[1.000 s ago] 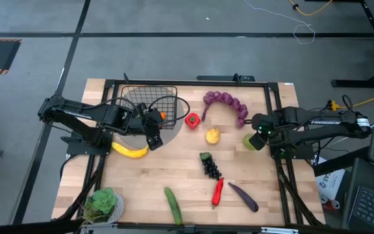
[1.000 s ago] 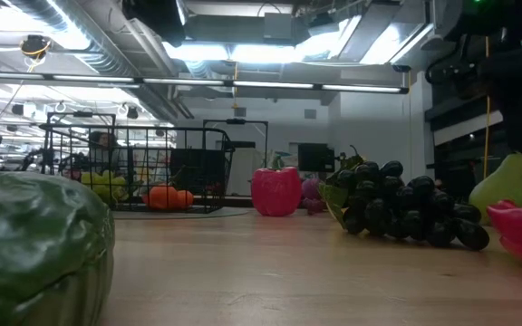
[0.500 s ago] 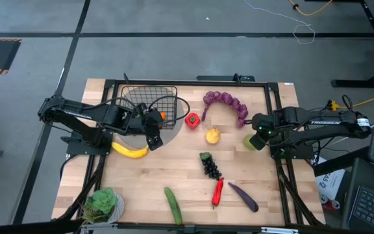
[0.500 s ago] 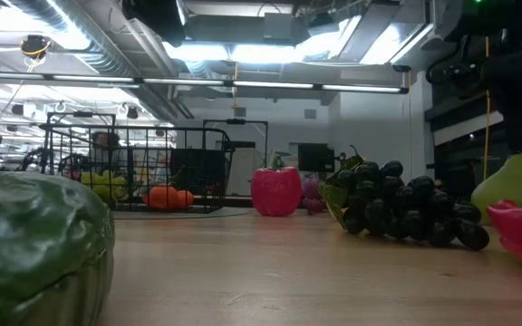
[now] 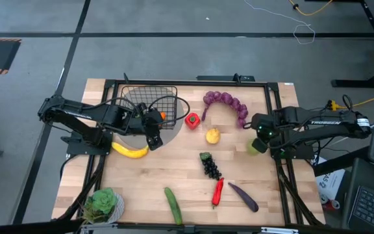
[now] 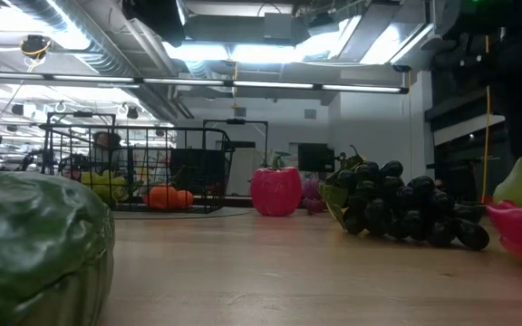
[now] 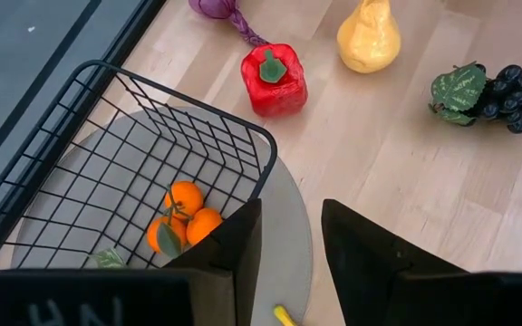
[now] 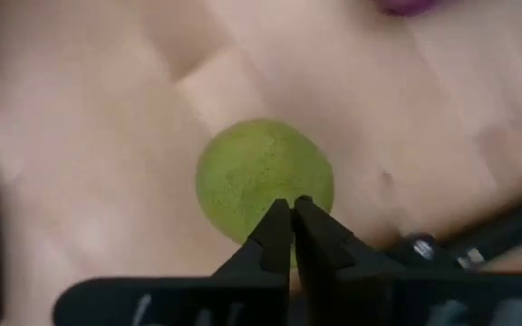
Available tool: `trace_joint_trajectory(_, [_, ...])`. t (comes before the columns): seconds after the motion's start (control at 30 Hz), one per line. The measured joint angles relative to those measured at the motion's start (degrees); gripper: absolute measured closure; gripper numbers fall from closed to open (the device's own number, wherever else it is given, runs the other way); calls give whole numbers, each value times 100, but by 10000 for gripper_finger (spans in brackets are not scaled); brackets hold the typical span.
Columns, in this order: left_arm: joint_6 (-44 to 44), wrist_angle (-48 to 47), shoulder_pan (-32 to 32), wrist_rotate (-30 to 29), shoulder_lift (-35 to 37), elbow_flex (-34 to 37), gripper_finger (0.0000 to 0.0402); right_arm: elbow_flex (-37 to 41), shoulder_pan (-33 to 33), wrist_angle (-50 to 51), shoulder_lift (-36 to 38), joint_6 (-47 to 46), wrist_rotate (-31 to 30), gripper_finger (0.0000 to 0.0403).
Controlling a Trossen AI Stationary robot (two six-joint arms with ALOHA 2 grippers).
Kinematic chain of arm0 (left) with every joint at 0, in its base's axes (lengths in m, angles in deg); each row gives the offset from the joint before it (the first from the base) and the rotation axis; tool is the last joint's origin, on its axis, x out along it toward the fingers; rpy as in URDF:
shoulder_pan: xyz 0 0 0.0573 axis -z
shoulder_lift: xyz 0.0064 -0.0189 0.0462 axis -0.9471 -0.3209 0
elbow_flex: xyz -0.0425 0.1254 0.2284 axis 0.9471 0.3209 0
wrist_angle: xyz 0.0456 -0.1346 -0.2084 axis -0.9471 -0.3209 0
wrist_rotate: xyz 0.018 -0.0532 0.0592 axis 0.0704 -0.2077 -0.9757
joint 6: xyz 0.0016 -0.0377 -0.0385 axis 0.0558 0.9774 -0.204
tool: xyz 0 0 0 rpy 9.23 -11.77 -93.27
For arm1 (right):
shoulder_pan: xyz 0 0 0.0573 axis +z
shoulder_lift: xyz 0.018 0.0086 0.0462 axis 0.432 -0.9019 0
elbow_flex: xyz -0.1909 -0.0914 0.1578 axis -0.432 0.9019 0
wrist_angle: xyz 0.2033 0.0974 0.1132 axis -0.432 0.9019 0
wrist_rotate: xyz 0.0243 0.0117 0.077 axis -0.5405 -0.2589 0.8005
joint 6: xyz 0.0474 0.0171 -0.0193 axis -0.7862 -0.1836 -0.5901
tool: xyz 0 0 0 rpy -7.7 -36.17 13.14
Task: Build produce basket
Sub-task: Put the green pear into the wire basket
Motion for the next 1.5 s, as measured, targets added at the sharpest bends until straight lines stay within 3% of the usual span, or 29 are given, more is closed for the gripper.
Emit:
trace_joint_trajectory(0.1, [0, 0, 0, 0, 0, 0, 289, -309, 2, -343, 2, 424, 275, 401])
trace_joint_trajectory(0.43, [0, 0, 0, 0, 0, 0, 289, -1507, 0, -1925, 7, 1849, 162, 401])
trace_joint_trajectory(0.77, [0, 0, -1, 0, 0, 0, 289, -1214, 0, -4618, -316, 2895, 149, 403])
trace_joint_trajectory(1.07, [0, -3, 0, 2, 0, 0, 289, -1121, -141, -6816, -1498, 3745, 159, 403])
trace_joint_trajectory(1.5, [0, -11, 2, 2, 0, 0, 289, -1202, -767, -10180, -3626, 3779, 208, 403])
